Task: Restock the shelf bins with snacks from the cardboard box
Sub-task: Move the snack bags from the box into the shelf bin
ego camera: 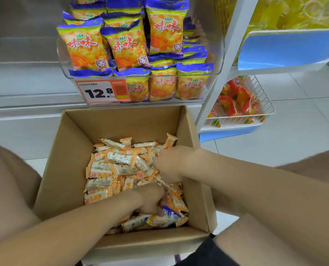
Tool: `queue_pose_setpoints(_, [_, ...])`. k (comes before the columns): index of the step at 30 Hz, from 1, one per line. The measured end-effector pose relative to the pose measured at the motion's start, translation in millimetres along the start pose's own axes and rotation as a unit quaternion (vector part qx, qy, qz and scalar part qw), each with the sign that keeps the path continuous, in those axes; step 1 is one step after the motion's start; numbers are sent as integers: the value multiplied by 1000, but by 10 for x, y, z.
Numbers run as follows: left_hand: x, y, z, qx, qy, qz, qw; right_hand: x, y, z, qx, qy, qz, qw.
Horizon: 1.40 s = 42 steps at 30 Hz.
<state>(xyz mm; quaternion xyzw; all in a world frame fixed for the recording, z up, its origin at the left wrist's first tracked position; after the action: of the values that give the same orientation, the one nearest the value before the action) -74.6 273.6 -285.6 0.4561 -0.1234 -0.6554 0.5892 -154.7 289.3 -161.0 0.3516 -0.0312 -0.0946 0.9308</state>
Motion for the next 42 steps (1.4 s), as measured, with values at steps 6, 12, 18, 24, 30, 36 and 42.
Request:
queue_pose_setpoints(6, [57,313,589,-104,267,52,957,-241,133,266,5,2,-58,998])
queue_pose_setpoints(12, [105,930,1356,-360,534,100,758,-498,334,667,-57,-166,-79,981])
queue_pose_setpoints(18, [61,1516,1811,-460,457,98,755,-649,528,1069,-223,-328,-86,914])
queue_pose_setpoints(24, [33,1787,2175,-488,217,72,842,-778,607,1055,-187,-546,-79,813])
queue_pose_setpoints(30, [-13,1942,2382,-531,375,-1,760,-813,918,1351,-263,-585,-69,764])
queue_pose_setpoints(36, [-341,2114,2461,-508,538,-104,665,-1041,1174,1575,-422,-731,-59,532])
queue_pose_setpoints(42, [-423,2254,2640,-629,315,-48,709,-1010,1268,1721,-547,-581,-47,601])
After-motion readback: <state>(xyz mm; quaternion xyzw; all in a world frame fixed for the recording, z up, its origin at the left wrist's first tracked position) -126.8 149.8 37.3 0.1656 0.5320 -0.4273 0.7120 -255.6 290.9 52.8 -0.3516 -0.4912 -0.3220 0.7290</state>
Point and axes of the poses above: each hand's wrist, its own y-axis away from the middle knuckle, its own z-axis out of the back of the hand, x = y × z, the point moved 6 cm from there along -y, towards the middle knuckle, and after that the axes turned 2 degrees about -x, right-handed, at the moved point
